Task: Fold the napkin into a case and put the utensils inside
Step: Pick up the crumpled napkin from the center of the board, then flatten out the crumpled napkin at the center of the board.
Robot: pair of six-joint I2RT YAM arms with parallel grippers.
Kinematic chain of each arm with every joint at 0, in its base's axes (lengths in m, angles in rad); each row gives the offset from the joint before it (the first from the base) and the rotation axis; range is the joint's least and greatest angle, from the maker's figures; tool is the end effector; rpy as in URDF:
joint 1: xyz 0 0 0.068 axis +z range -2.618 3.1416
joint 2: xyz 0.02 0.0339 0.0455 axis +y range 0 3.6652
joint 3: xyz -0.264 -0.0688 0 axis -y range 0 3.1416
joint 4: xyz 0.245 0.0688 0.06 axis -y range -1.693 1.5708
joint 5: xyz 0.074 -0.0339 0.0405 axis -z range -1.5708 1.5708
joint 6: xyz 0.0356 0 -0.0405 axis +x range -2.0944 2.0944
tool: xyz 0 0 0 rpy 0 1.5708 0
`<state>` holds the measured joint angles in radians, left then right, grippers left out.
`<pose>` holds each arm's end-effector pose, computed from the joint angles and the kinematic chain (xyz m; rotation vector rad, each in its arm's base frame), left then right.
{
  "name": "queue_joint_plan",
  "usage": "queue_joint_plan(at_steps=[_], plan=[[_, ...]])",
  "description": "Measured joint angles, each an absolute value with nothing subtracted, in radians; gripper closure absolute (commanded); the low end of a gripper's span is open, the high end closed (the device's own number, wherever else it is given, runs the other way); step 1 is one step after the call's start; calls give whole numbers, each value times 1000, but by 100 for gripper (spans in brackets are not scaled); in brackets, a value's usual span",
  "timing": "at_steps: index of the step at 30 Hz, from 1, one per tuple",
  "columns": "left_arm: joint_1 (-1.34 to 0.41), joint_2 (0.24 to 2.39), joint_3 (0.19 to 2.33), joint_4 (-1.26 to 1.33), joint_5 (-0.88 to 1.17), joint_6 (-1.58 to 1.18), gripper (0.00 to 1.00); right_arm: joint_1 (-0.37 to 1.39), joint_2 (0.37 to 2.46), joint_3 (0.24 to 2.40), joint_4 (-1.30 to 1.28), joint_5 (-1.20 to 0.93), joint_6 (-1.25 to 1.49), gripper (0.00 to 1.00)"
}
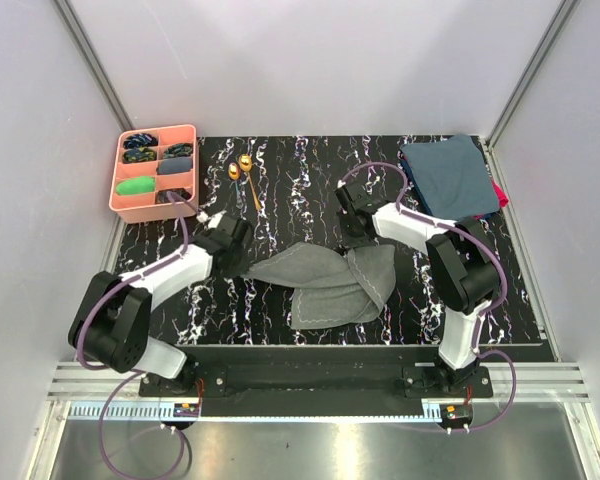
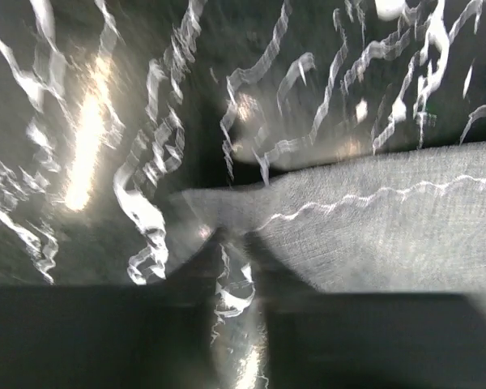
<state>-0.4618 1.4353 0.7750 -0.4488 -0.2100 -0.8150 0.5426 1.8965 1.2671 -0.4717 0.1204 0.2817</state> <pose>0.2389 -0.1106 0.1748 -0.5291 2.5921 -0.1466 0.3339 0.1963 0.1704 -0.3082 2.6445 0.1081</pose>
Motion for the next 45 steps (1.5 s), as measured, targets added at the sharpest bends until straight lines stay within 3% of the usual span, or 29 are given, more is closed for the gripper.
queue_joint_plan(at_steps=[3, 6, 16, 21, 25, 32, 35, 36, 37, 39, 43, 45], plan=[[-406, 1428, 808, -444, -198, -751, 100, 543, 1876, 1297, -496, 137, 266, 100], [-389, 1362, 872, -468, -210, -669, 100, 543, 1792, 1324, -542, 174, 235, 100], [-388, 893, 1191, -543, -318, -536, 100, 540, 1236, 1448, -596, 308, 129, 100], [-385, 750, 1234, -591, -420, -525, 100, 538, 1011, 1463, -596, 345, 103, 100], [-385, 706, 1232, -668, -487, -549, 100, 538, 937, 1462, -596, 365, 91, 100], [-385, 669, 1175, -795, -588, -604, 99, 535, 980, 1391, -638, 415, 96, 100], [-385, 691, 1169, -831, -607, -608, 73, 509, 1040, 1368, -661, 397, 108, 100], [-383, 714, 1170, -836, -605, -606, 43, 491, 1070, 1364, -666, 376, 114, 100], [-382, 749, 1169, -837, -598, -603, 29, 469, 1102, 1363, -671, 348, 122, 100], [-378, 846, 1170, -836, -561, -592, 12, 438, 1168, 1361, -675, 297, 136, 100], [-392, 1104, 1168, -838, -465, -551, 10, 416, 1321, 1334, -680, 195, 171, 99], [-453, 1172, 1157, -847, -458, -531, 21, 413, 1381, 1301, -678, 151, 189, 99]])
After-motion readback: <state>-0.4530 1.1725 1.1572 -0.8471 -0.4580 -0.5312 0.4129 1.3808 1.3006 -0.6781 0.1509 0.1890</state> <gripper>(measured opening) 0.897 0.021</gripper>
